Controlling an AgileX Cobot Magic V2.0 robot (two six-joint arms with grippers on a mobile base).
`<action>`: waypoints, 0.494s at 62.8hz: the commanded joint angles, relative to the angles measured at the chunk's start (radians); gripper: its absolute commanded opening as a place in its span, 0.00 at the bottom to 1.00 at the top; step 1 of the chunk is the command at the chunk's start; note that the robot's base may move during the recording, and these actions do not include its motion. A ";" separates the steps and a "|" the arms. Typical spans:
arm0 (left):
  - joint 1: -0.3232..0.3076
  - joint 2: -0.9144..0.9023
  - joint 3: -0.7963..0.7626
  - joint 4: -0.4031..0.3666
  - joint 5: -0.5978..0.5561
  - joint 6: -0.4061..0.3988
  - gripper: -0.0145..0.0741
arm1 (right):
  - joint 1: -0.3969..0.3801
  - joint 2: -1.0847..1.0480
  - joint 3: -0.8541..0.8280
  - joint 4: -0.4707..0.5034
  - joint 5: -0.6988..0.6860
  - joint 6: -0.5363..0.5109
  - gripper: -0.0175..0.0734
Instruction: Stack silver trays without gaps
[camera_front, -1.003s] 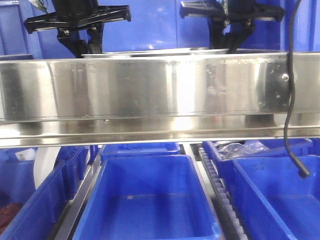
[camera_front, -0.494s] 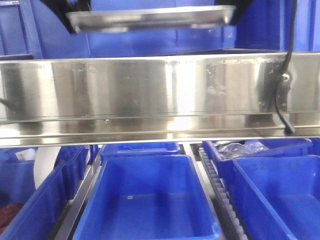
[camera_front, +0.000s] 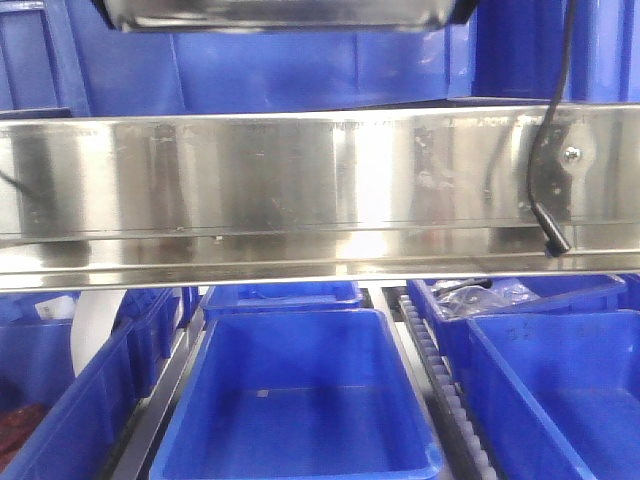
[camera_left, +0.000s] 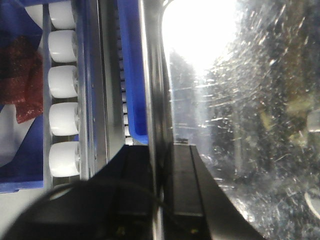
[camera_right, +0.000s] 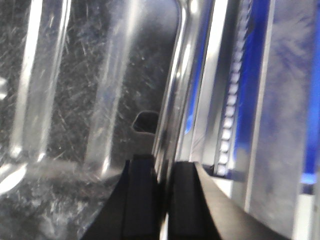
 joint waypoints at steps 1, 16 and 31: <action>-0.024 -0.071 -0.029 -0.018 0.049 0.042 0.12 | 0.017 -0.083 -0.037 0.021 0.078 -0.032 0.25; -0.024 -0.149 0.054 -0.016 0.049 0.042 0.12 | 0.037 -0.123 -0.036 0.033 0.079 -0.016 0.25; -0.024 -0.246 0.118 -0.024 0.049 0.042 0.12 | 0.086 -0.154 -0.036 0.034 0.079 0.006 0.25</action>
